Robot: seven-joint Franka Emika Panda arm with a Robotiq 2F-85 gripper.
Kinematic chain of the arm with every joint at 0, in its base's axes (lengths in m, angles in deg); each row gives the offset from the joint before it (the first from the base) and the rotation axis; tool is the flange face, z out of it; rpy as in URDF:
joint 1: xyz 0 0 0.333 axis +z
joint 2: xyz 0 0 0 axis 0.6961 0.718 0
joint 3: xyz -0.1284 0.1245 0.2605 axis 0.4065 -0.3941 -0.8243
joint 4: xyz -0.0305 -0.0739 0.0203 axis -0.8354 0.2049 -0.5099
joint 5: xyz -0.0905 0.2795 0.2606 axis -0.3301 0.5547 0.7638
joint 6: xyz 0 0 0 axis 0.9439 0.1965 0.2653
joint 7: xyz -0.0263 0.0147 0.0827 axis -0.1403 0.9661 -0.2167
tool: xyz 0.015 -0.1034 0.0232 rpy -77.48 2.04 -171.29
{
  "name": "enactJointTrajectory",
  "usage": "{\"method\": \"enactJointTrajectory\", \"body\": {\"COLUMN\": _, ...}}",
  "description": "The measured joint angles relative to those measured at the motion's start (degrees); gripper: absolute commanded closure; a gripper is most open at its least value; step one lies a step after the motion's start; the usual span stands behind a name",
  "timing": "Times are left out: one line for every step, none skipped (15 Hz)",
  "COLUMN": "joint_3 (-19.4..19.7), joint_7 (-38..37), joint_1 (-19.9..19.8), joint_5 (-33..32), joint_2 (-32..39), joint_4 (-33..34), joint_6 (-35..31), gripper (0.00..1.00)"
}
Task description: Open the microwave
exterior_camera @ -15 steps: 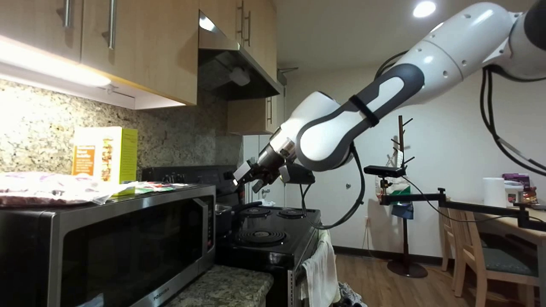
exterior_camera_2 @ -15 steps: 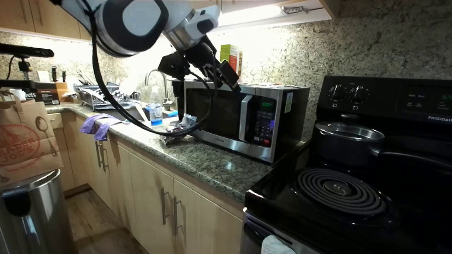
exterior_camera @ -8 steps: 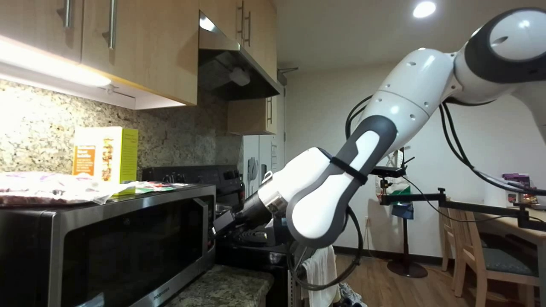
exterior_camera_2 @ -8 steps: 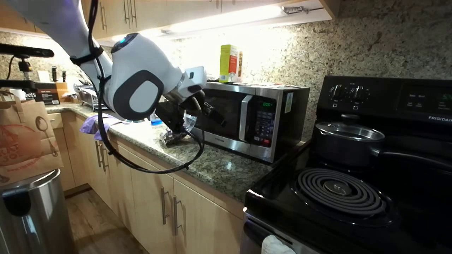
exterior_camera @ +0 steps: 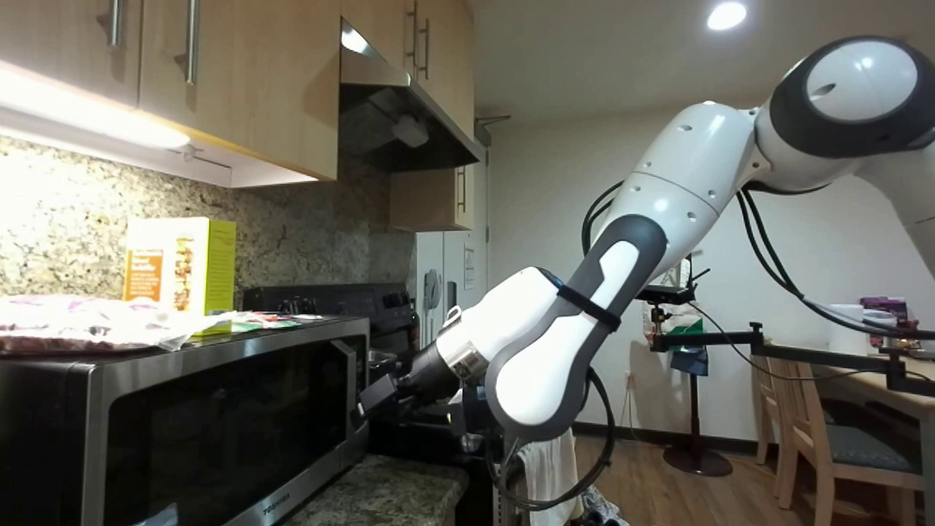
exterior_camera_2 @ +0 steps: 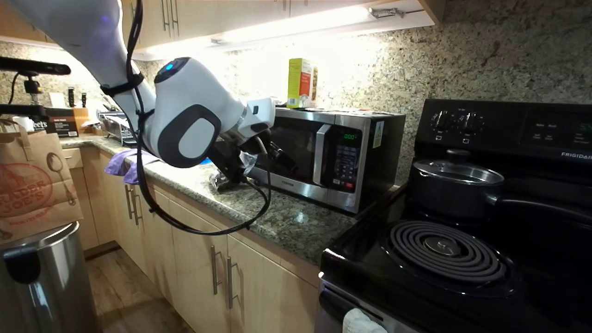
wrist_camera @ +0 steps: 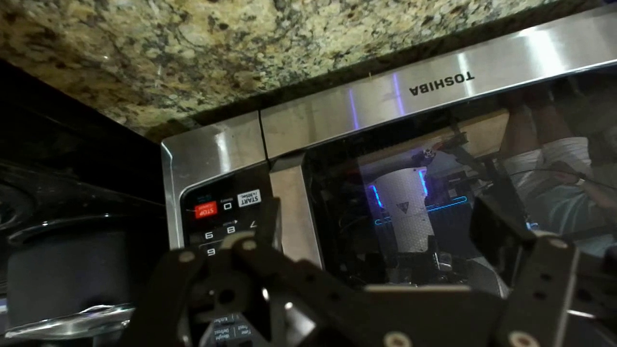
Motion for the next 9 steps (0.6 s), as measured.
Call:
{"method": "enactJointTrajectory", "body": {"joint_3": 0.0, "joint_7": 0.0, "joint_1": 0.0, "joint_5": 0.0, "joint_2": 0.0, "joint_4": 0.0, "joint_6": 0.0, "gripper": 0.00}}
{"method": "enactJointTrajectory", "body": {"joint_3": 0.0, "joint_7": 0.0, "joint_1": 0.0, "joint_5": 0.0, "joint_2": 0.0, "joint_4": 0.0, "joint_6": 0.0, "gripper": 0.00}}
{"method": "enactJointTrajectory", "body": {"joint_3": 0.0, "joint_7": 0.0, "joint_1": 0.0, "joint_5": 0.0, "joint_2": 0.0, "joint_4": 0.0, "joint_6": 0.0, "gripper": 0.00}}
{"method": "enactJointTrajectory", "body": {"joint_3": 0.0, "joint_7": 0.0, "joint_1": 0.0, "joint_5": 0.0, "joint_2": 0.0, "joint_4": 0.1, "joint_6": 0.8, "gripper": 0.00}}
{"method": "enactJointTrajectory", "body": {"joint_3": 0.1, "joint_7": 0.0, "joint_1": 0.1, "joint_5": 0.0, "joint_2": 0.0, "joint_4": 0.3, "joint_6": 1.3, "gripper": 0.00}}
{"method": "enactJointTrajectory", "body": {"joint_3": 0.4, "joint_7": 0.0, "joint_1": 0.6, "joint_5": 0.3, "joint_2": 0.1, "joint_4": 1.0, "joint_6": 1.6, "gripper": 0.00}}
{"method": "enactJointTrajectory", "body": {"joint_3": 1.5, "joint_7": 0.0, "joint_1": 1.6, "joint_5": 0.9, "joint_2": 0.2, "joint_4": 2.2, "joint_6": 1.7, "gripper": 0.00}}
{"method": "enactJointTrajectory", "body": {"joint_3": 2.8, "joint_7": 0.0, "joint_1": 2.9, "joint_5": 1.5, "joint_2": 0.4, "joint_4": 3.8, "joint_6": 1.9, "gripper": 0.00}}
{"method": "enactJointTrajectory", "body": {"joint_3": 4.4, "joint_7": 0.0, "joint_1": 4.5, "joint_5": 2.6, "joint_2": 0.6, "joint_4": 5.8, "joint_6": 2.1, "gripper": 0.00}}
